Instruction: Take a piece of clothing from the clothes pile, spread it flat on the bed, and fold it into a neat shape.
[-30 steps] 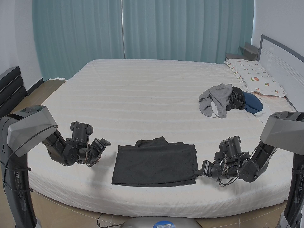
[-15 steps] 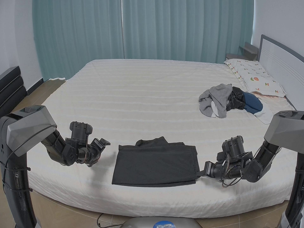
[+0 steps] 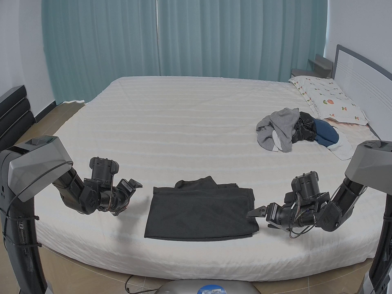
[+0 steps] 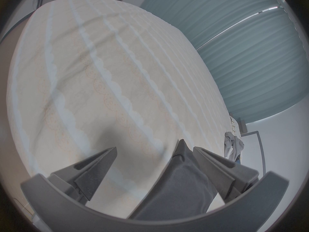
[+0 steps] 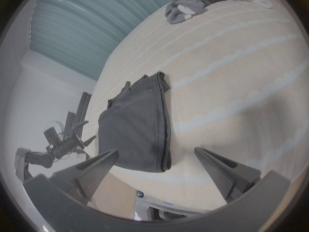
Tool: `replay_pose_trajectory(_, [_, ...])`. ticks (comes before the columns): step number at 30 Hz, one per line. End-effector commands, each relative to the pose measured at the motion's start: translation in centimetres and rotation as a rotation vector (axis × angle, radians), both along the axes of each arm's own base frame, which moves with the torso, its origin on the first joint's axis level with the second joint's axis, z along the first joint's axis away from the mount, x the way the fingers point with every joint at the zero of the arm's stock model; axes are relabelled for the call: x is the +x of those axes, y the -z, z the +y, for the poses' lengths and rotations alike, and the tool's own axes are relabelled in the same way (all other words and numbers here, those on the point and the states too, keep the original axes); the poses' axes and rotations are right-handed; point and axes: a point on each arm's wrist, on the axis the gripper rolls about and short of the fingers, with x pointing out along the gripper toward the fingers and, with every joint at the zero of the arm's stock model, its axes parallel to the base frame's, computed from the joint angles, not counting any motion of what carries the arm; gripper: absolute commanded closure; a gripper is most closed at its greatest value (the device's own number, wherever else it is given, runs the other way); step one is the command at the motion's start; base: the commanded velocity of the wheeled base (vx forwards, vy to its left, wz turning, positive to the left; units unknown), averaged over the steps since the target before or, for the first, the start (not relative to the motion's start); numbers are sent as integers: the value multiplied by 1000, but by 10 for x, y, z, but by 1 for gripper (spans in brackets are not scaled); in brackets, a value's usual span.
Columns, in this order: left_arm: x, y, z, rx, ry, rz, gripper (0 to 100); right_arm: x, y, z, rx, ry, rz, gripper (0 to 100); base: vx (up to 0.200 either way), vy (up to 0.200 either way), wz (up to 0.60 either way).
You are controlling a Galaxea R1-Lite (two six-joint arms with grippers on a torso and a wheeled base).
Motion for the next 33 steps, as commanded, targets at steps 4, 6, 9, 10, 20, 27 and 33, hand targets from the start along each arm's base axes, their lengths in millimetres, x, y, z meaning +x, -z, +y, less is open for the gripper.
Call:
replay_pose_trajectory(4, [-16, -5, -3, -36, 215, -8, 0, 7, 6, -22, 116, 116, 10, 0, 0, 0, 0])
replay_pose_trajectory(6, [-18, -1, -3, -2, 303, -18, 0, 9, 10, -23, 153, 121, 26, 0, 0, 0, 0])
replay_pose_trajectory(9, [-18, 2, -4, 60, 396, -51, 0, 13, 9, -23, 186, 117, 19, 0, 0, 0, 0])
replay_pose_trajectory(10, [-17, 3, -4, 72, 411, -54, 0, 14, 9, -23, 192, 113, 18, 0, 0, 0, 0])
replay_pose_trajectory(20, [-7, 24, -26, 113, 478, -156, 0, 19, 14, -18, 217, 91, -21, 0, 0, 0, 0])
replay_pose_trajectory(27, [-3, 28, -35, 115, 501, -164, 0, 19, 16, -18, 225, 88, -39, 0, 0, 0, 0])
replay_pose_trajectory(33, [0, 30, -39, 114, 509, -171, 0, 20, 17, -18, 223, 90, -38, 0, 0, 0, 0])
